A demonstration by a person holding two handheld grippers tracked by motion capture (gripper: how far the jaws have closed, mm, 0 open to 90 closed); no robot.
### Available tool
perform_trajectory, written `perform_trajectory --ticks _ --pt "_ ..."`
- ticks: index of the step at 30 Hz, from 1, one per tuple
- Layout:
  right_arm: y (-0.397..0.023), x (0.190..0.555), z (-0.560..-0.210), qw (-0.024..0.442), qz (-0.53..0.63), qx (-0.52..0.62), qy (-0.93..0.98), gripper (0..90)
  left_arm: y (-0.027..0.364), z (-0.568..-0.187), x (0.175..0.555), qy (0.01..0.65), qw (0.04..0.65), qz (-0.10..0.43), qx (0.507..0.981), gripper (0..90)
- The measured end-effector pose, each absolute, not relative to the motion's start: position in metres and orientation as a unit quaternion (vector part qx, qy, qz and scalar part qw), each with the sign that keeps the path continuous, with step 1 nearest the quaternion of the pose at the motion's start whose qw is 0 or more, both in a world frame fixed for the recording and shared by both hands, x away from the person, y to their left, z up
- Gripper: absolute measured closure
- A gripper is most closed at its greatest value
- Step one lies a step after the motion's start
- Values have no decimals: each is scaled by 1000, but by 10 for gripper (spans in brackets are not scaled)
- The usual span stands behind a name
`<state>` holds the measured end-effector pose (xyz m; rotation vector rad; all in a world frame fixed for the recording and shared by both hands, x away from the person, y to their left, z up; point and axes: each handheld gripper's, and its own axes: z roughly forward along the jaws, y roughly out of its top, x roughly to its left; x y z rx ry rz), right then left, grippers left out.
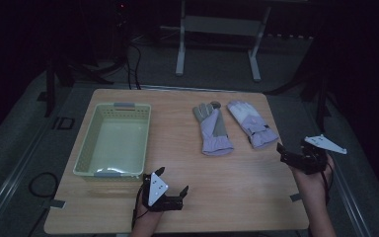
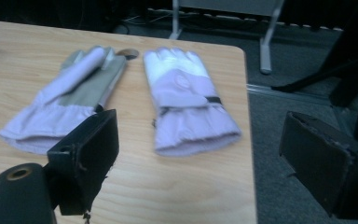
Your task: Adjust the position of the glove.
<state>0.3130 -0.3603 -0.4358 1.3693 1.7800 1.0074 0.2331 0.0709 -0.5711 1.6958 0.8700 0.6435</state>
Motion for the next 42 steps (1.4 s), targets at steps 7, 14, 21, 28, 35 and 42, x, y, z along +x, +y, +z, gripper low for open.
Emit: perform_trajectory --ticks 7,14,21,28,35,42 --pt "-336 327 -422 333 385 495 704 148 71 -571 233 365 535 270 712 0" --pt "-309 347 -413 306 394 474 726 133 71 -571 233 365 536 270 712 0" --pt "-287 364 -412 293 399 465 734 142 71 -571 233 363 536 269 713 0" --pt "-262 386 -415 275 394 455 750 208 71 -571 233 363 538 265 714 0" --pt "-240 404 -426 256 381 448 767 240 71 -571 233 361 538 264 714 0" --pt "-227 420 -440 246 375 448 774 364 71 -571 233 360 539 261 715 0"
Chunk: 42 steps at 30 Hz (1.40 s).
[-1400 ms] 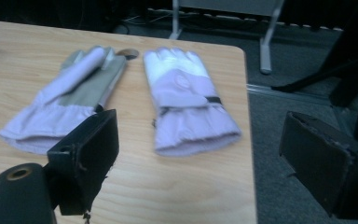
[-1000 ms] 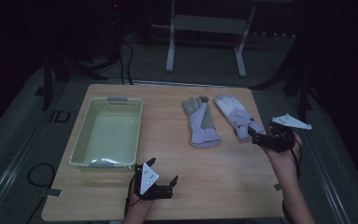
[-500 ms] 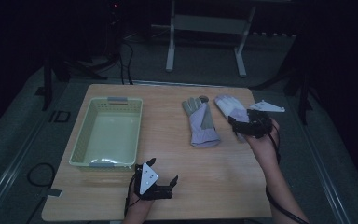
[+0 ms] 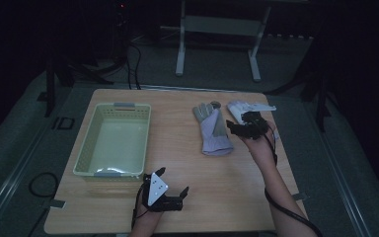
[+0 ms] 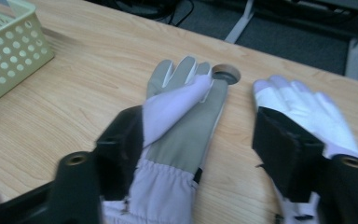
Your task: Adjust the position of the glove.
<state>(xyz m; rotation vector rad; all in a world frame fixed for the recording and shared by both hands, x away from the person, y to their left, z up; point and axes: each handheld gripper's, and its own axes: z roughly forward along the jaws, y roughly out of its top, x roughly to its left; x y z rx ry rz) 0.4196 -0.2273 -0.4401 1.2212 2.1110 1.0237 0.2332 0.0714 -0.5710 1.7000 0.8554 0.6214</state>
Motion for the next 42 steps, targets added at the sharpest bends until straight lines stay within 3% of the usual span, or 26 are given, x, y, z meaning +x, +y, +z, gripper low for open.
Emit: perform_trajectory --ticks 9,22,30,42 --pt "-212 442 -459 221 369 443 787 457 72 -571 233 360 540 260 715 0" --pt "-203 473 -493 192 328 454 806 440 72 -571 233 360 541 260 714 0" --pt "-201 481 -518 177 321 456 811 477 72 -571 234 361 541 259 714 0" --pt "-197 481 -545 191 294 457 818 473 72 -571 233 360 541 260 715 0"
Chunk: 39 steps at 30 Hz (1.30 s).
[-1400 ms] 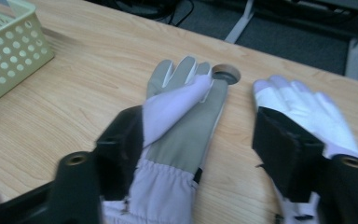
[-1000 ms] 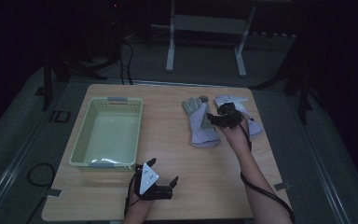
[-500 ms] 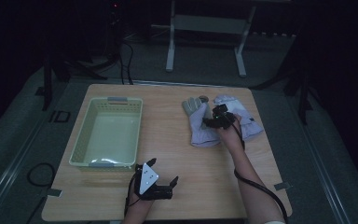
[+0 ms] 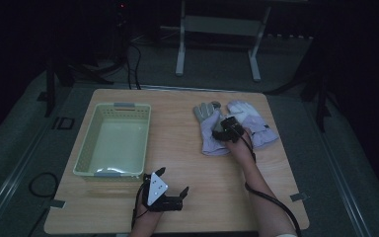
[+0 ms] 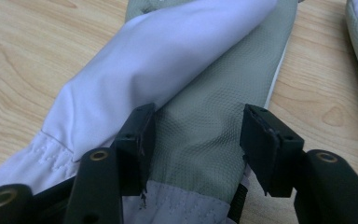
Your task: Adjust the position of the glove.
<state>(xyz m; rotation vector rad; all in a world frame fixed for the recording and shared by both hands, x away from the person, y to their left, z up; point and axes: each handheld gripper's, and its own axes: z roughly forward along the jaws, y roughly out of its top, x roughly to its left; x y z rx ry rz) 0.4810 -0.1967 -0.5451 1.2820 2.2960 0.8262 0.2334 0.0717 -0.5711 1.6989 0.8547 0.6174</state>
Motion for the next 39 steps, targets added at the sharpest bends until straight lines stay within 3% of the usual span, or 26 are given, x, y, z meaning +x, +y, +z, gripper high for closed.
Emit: perform_trajectory --ticks 2,8,11,20,27,39 --pt "-198 481 -546 186 298 455 818 524 72 -571 233 359 540 261 715 0" --pt "-193 478 -543 192 294 453 820 786 72 -571 234 360 540 260 715 0" --pt "-194 477 -540 178 314 471 805 854 72 -571 234 361 540 259 715 0" --pt "-188 451 -504 159 398 484 763 870 72 -571 234 361 541 258 714 0" --pt "-184 406 -468 166 459 475 732 870 71 -571 233 360 540 261 715 0" --pt "-185 339 -476 167 470 467 730 870 71 -571 233 362 539 263 714 0"
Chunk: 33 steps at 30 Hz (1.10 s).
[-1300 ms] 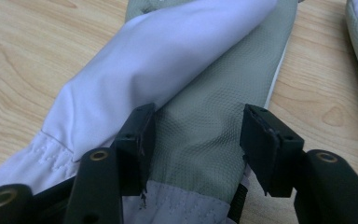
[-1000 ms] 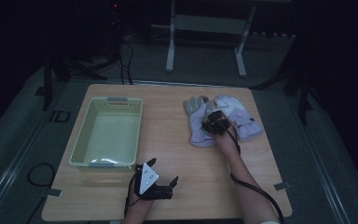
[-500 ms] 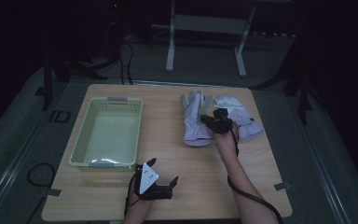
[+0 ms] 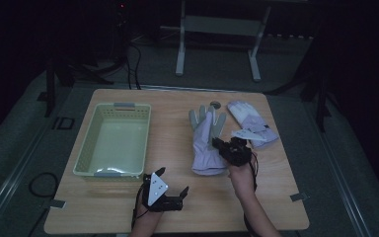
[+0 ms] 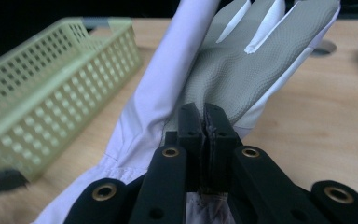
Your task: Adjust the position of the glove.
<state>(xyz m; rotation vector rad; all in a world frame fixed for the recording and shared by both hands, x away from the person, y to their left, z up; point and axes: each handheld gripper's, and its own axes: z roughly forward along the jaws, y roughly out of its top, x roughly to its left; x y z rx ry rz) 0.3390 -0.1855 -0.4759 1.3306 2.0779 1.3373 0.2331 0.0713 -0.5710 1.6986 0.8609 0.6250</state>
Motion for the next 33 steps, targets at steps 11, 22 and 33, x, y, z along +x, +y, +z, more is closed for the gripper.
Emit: perform_trajectory --ticks 11,22,33 --pt "-172 339 -527 142 432 483 748 868 71 -571 233 362 539 262 714 0" --pt "-165 344 -552 151 393 488 764 763 71 -571 233 359 539 263 715 0" --pt "-173 339 -534 177 387 456 782 545 71 -571 233 359 539 262 716 0"
